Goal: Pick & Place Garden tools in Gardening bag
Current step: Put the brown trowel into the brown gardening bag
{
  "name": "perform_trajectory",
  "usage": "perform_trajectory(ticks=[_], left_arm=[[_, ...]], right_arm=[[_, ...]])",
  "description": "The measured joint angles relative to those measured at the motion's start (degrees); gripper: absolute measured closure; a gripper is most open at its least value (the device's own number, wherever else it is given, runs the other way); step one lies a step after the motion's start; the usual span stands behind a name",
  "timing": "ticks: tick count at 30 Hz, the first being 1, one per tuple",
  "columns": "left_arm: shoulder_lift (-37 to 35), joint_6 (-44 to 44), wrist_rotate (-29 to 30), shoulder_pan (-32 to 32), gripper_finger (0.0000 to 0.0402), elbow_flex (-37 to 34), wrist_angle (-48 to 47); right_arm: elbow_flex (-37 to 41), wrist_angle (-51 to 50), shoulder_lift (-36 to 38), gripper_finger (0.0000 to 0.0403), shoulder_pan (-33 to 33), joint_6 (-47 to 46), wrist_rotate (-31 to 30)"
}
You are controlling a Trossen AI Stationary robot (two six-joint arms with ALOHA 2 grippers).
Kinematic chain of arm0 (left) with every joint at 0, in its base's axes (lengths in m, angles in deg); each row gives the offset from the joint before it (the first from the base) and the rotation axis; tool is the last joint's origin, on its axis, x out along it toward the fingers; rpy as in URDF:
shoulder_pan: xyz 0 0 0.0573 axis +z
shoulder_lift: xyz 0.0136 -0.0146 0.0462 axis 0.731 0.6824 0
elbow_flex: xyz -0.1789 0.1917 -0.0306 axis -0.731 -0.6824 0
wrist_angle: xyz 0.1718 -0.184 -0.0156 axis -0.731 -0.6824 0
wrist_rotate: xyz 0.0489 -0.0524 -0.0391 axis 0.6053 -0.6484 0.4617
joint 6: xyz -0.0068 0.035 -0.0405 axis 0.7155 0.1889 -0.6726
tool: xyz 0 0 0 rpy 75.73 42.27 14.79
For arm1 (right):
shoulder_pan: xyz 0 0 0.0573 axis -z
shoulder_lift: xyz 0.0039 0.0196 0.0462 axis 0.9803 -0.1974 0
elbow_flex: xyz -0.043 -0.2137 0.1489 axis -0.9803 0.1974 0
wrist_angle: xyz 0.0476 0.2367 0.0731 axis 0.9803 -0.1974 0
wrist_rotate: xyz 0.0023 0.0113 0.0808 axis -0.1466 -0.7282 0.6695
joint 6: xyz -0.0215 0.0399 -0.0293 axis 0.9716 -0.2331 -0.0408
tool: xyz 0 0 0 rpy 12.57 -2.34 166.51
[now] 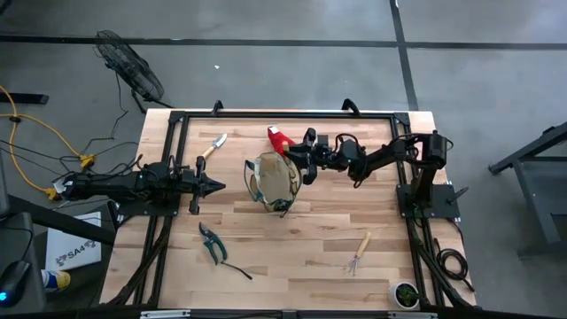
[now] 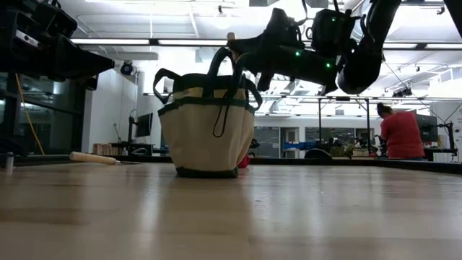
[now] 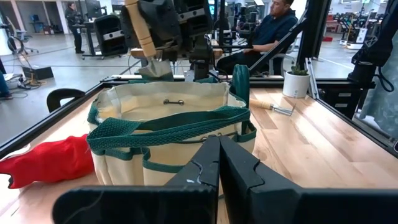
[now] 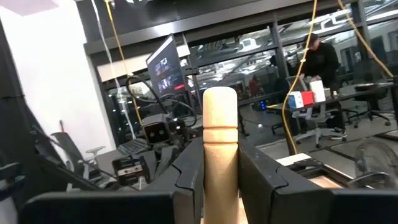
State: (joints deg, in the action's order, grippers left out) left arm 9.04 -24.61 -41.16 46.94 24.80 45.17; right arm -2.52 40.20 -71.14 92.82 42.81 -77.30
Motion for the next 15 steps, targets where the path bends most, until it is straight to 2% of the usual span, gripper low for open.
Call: perform_trajectory(ticks=[15], left_arm=[[0.0,0.0,0.0,0.0,0.0401,0.0,0.0]], right_arm=[[0.0,0.3,0.0,0.034,0.5,1.1,0.4]])
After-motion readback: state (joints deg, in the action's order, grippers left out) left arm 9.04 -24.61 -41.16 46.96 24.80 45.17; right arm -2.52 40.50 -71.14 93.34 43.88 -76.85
